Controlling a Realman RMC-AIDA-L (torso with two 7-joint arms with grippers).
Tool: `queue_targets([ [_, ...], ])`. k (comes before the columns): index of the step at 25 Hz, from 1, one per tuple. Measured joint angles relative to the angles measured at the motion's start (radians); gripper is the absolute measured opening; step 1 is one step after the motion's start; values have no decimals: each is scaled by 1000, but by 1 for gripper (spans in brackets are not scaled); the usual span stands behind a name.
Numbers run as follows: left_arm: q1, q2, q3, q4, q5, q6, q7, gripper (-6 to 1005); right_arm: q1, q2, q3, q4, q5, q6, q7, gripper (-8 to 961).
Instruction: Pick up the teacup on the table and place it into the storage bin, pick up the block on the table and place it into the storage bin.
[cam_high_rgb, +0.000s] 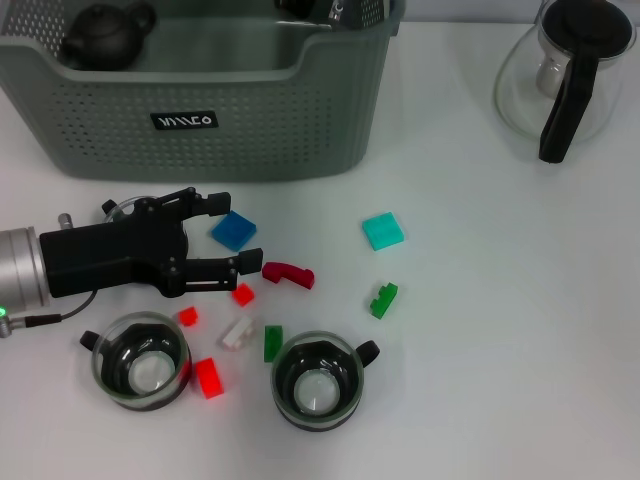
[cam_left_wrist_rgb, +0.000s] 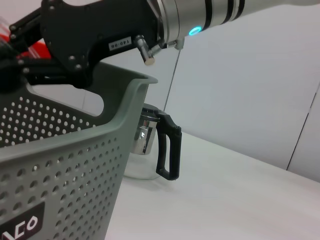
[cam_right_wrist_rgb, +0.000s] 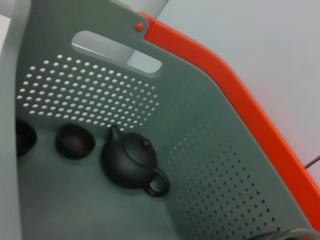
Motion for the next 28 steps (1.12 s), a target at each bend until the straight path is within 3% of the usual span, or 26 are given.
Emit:
queue_targets([
  [2,0,0,0,0,0,0,0,911,-4,-1,-1,-5,0,-8,1,126],
  [4,0,0,0,0,0,0,0,911,-8,-3,-1,-9,-1,-23,3,342],
  [16,-2,0,0,0,0,5,-1,910,-73,-6,-3,-110,-11,-55,25,574],
  [23,-2,1,0,0,0,9,-1,909,-174,-26,29,-322,-13,-149,111,610],
  [28,-1,2,0,0,0,11,-1,908,-253,-42,131,-498,-18,-357,239,609],
])
